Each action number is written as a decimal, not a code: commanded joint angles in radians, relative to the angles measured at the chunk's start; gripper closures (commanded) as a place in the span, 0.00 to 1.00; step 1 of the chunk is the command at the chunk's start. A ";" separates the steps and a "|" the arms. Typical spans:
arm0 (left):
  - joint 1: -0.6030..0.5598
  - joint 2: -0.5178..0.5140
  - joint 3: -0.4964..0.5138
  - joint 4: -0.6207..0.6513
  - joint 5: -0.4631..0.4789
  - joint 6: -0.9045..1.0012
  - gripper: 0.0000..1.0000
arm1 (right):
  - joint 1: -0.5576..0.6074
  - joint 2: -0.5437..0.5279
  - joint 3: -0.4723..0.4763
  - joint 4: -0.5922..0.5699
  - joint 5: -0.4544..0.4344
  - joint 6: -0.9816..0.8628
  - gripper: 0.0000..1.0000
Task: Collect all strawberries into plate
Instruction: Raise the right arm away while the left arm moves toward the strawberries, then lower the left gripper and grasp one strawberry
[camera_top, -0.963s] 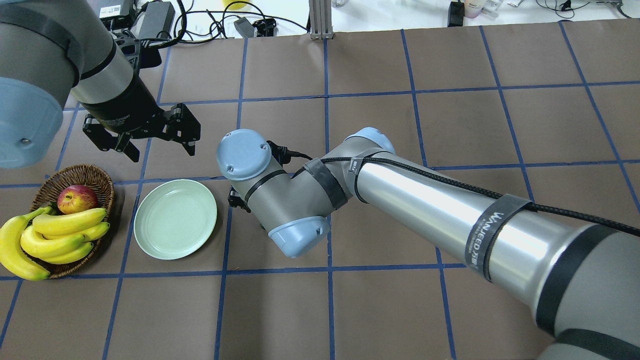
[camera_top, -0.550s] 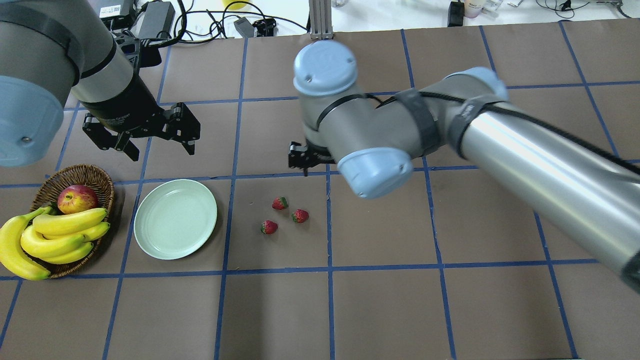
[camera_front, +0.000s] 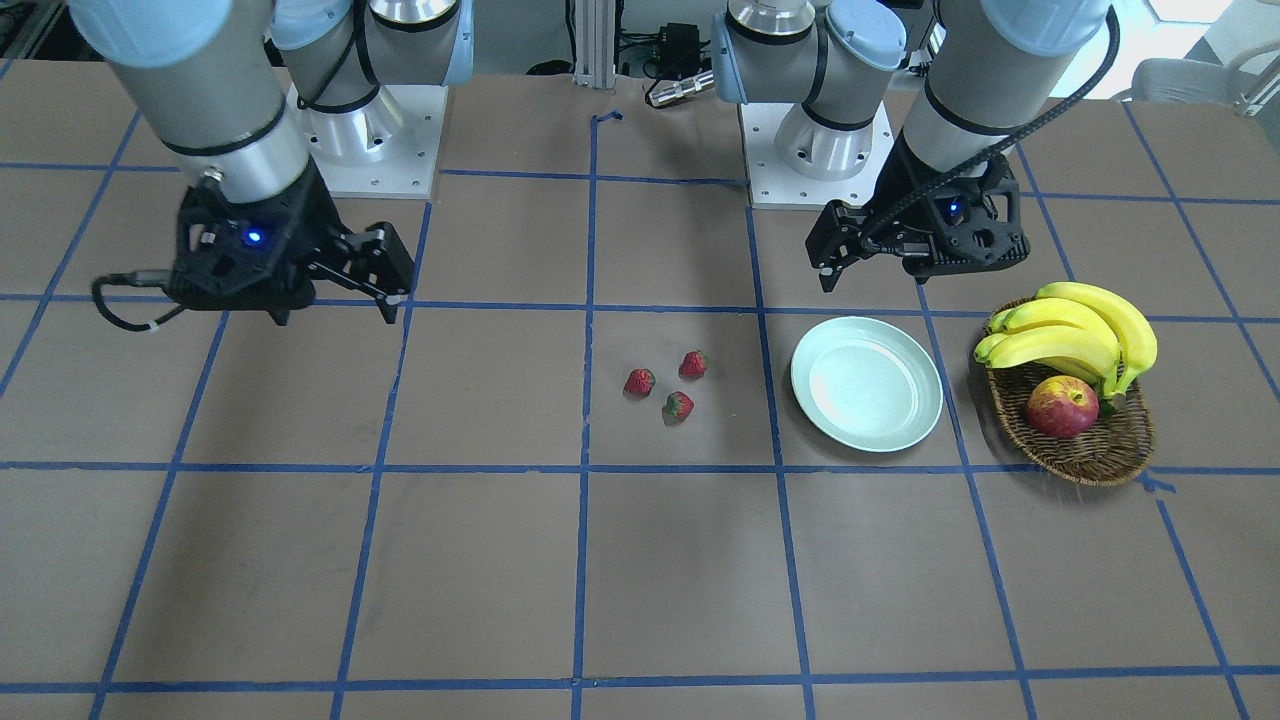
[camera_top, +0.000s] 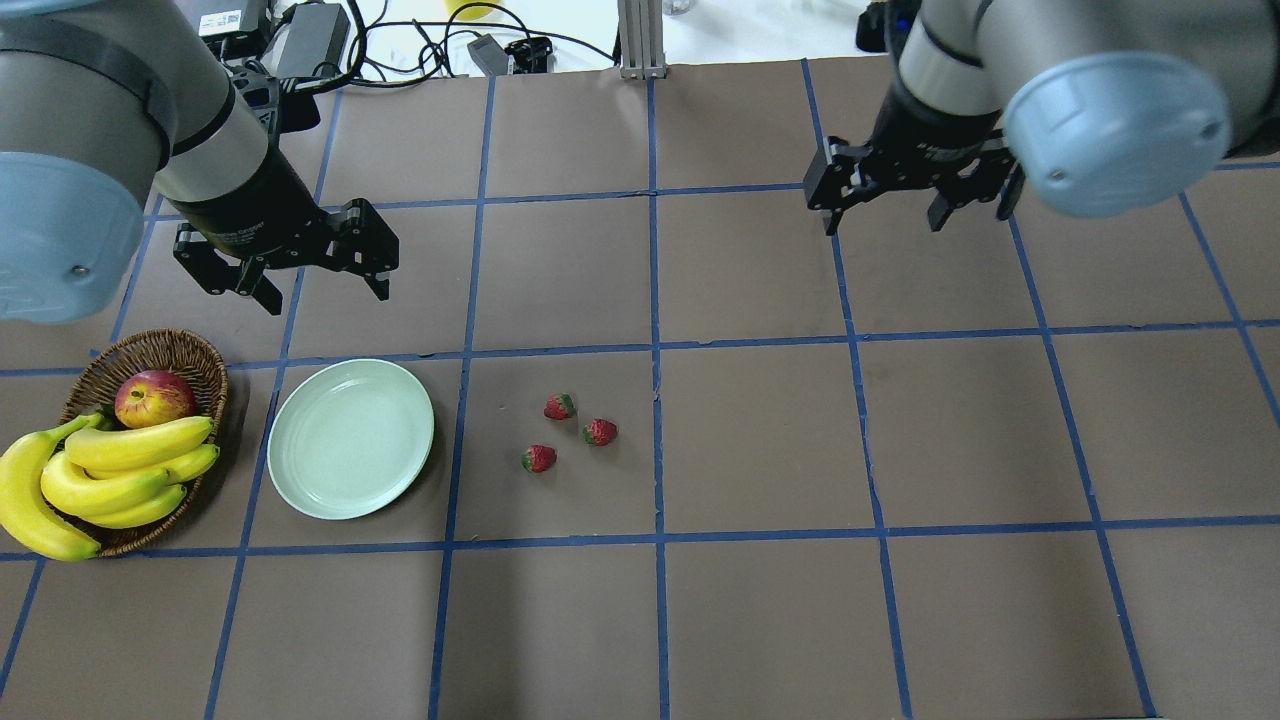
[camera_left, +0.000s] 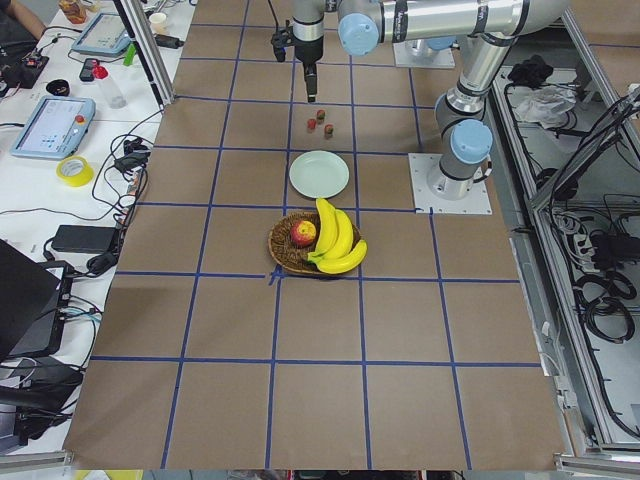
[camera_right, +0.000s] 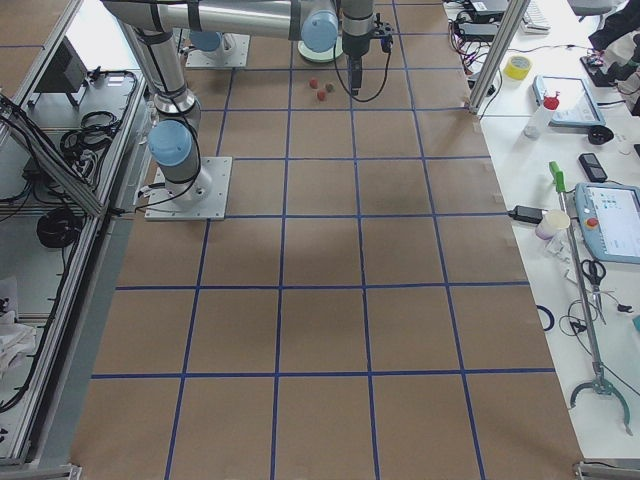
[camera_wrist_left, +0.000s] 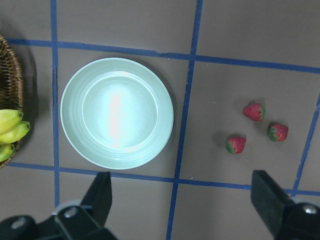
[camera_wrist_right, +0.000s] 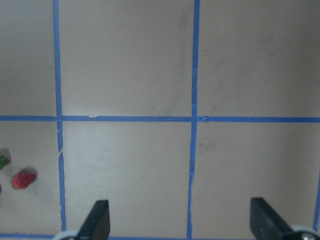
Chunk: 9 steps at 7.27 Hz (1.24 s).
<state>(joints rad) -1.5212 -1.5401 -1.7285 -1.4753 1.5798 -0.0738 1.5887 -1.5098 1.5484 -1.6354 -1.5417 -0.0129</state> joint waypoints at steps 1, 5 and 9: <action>-0.002 -0.038 -0.045 0.047 -0.068 0.006 0.00 | -0.058 -0.012 -0.158 0.306 -0.032 -0.154 0.00; -0.097 -0.103 -0.199 0.216 -0.087 -0.003 0.00 | -0.142 -0.006 -0.117 0.186 -0.020 -0.170 0.00; -0.171 -0.161 -0.333 0.403 -0.090 0.032 0.00 | -0.139 -0.020 -0.120 0.190 -0.021 -0.160 0.00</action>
<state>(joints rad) -1.6634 -1.6784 -2.0475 -1.1000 1.4898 -0.0616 1.4476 -1.5290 1.4268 -1.4450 -1.5634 -0.1725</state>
